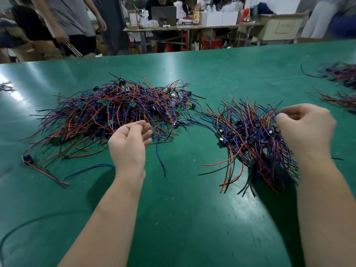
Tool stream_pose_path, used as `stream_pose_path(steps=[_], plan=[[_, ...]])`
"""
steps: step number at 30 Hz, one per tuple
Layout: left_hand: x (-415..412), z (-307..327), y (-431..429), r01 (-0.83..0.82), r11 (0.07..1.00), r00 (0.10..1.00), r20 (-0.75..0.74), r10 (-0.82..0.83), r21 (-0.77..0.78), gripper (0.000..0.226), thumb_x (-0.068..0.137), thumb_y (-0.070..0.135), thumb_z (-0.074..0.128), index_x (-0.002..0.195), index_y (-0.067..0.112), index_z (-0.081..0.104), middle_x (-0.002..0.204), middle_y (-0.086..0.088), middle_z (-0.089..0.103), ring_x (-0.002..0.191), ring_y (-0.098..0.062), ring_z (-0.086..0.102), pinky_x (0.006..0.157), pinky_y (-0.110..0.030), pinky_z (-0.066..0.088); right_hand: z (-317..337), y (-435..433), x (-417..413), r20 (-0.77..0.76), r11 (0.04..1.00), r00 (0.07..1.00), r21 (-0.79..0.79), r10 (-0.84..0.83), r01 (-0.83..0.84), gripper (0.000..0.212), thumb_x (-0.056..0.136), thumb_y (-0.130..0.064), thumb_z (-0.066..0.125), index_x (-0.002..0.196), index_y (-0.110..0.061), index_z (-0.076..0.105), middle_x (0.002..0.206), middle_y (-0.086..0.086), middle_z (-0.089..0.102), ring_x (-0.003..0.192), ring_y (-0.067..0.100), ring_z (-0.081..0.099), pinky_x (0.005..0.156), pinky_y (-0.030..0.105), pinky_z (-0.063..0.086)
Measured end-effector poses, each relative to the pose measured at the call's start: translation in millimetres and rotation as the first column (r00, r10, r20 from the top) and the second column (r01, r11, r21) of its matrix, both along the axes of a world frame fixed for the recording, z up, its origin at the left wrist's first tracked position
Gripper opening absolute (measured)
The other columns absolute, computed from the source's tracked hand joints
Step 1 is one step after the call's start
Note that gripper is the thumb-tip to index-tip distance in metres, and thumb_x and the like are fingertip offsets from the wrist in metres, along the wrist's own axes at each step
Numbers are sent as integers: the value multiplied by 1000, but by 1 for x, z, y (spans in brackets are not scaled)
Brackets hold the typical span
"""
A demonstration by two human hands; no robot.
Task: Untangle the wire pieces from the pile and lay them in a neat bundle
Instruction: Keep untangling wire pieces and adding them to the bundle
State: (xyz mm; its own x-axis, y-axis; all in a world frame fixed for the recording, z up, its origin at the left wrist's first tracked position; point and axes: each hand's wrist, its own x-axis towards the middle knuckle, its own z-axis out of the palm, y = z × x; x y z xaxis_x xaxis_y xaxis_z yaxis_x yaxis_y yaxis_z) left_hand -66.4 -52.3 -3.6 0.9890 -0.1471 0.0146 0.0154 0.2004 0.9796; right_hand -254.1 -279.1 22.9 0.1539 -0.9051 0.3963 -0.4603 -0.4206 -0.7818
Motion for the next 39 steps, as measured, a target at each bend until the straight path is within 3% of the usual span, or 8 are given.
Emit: stream_pose_path(steps=[5,8,12,17,23,27,31,39], plan=[[15,-24,7,-58,558,958,204,-203,828,29,81,29,57,109,33,65,118,-7,61,107,-30,54,93,-39,45,-10,-8,-8,-493,982,868,184,54,43,11,71,-14,71,81,-13,76,72,14,65,77,29,57,68,28,41],[9,-31,4,-81,368,941,192,-277,926,31,83,35,59,114,37,62,146,-4,38,134,-28,28,108,-42,22,-11,-7,-5,-568,978,817,208,98,28,10,71,-11,71,79,-14,76,76,16,65,79,33,56,68,31,42],[15,-30,8,-247,336,904,341,-259,909,24,85,29,57,105,37,67,118,5,60,113,-26,47,98,-40,28,-10,3,5,-461,996,883,71,86,-60,13,76,-10,64,80,-14,76,71,11,62,76,27,51,69,28,37],[16,-27,11,-277,403,886,394,-244,872,8,90,27,59,91,32,64,98,8,69,100,-21,57,85,-36,24,-10,22,21,-336,980,927,-48,165,-192,15,78,-11,61,81,-12,75,74,4,65,77,23,57,71,24,35],[-1,-8,6,-267,868,702,702,-123,419,11,85,4,65,92,12,67,86,5,63,81,-20,61,80,-38,50,-14,49,40,-114,905,898,91,425,-416,15,80,-10,66,82,-23,73,73,-9,69,60,-1,60,60,14,47],[-39,3,-5,-133,964,442,885,-149,229,11,83,-2,64,85,8,69,83,2,64,79,-16,58,75,-33,48,-16,78,48,184,431,546,434,818,-791,63,71,1,78,124,-25,57,98,18,65,72,22,56,80,41,50],[-78,-8,-18,35,929,234,900,-367,369,17,79,-3,65,85,10,72,85,-2,67,84,-24,58,79,-41,46,-17,93,48,416,115,268,358,869,-927,73,68,12,69,135,-10,48,117,23,63,98,19,61,88,28,49],[-80,-7,-21,99,955,363,884,-296,279,12,89,9,61,100,9,65,100,0,64,95,-21,59,88,-34,46,-10,85,53,825,216,318,243,467,-946,41,69,8,55,107,-5,60,86,9,72,75,16,69,66,20,54]])
